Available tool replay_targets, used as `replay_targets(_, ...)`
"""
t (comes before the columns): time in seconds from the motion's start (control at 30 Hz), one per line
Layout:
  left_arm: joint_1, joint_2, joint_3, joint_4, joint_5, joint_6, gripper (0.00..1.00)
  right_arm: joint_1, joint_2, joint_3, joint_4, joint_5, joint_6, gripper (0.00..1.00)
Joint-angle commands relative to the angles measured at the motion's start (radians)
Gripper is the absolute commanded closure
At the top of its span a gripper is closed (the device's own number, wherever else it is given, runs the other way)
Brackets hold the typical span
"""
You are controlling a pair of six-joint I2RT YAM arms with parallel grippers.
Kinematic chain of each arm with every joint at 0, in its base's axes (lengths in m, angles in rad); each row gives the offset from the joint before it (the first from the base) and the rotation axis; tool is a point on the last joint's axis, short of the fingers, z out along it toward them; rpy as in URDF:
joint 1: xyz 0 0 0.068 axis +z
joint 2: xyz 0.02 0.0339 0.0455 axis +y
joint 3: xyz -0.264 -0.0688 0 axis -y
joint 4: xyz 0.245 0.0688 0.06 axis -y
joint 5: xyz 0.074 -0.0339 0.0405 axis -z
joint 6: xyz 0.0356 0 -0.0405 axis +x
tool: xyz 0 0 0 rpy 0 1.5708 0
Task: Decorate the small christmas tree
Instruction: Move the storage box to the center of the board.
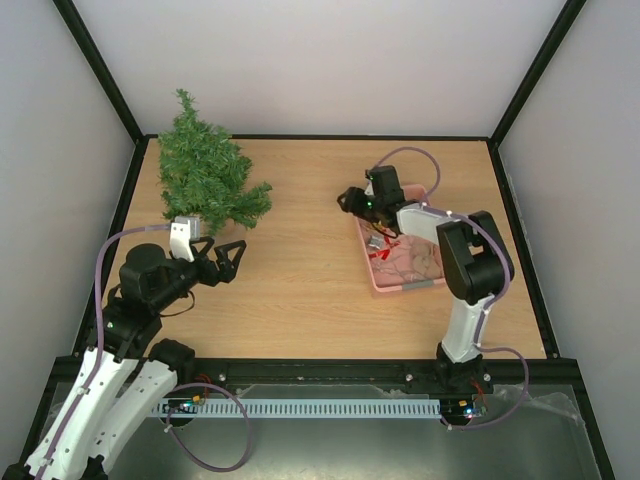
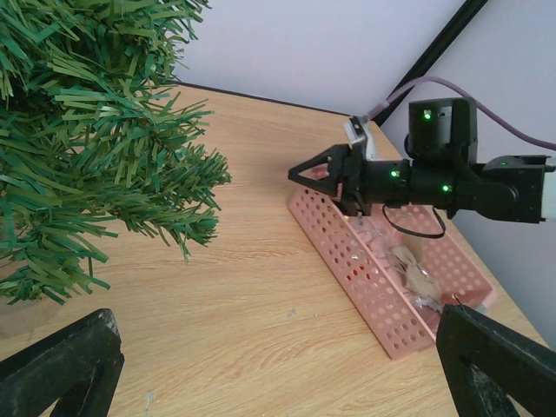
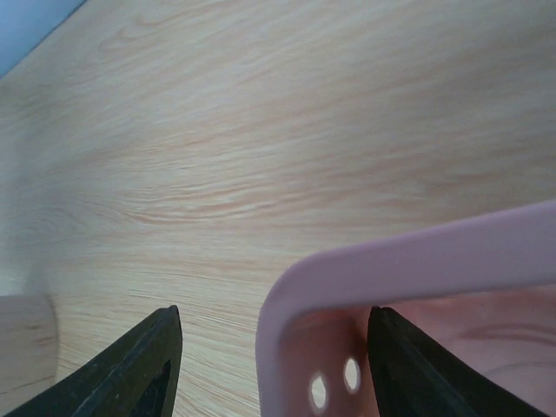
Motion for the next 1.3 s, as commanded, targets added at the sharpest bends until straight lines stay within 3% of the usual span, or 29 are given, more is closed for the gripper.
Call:
replay_targets(0.0,0.006,-0.003,0.004,0.002,-0.019,0.011,0.00,0.039,0.058,0.093,0.099,-0.020,0.050,0.43)
replay_targets(0.33,0.006,0.024,0.002,0.007,-0.030,0.013,0.00,0.056,0.068,0.207,0.021,-0.074,0.007,0.42)
replay_targets(0.53,0.006,0.059,0.007,0.006,-0.060,0.001,0.00,0.056,-0.084,0.167,-0.132,0.001,-0.081,0.30)
replay_targets(0.7,0.005,0.135,0.072,-0.045,-0.239,-0.032,0.00,0.056,-0.268,0.033,-0.207,0.057,-0.101,0.22)
replay_targets(1.0,0.008,0.332,0.312,-0.052,-0.626,0.002,0.00,0.056,-0.643,-0.225,-0.242,0.096,-0.095,0.21)
replay_targets(1.27,0.021,0.604,0.679,0.004,-0.617,0.108,0.00,0.056,-0.820,-0.277,-0.263,0.067,-0.096,0.21)
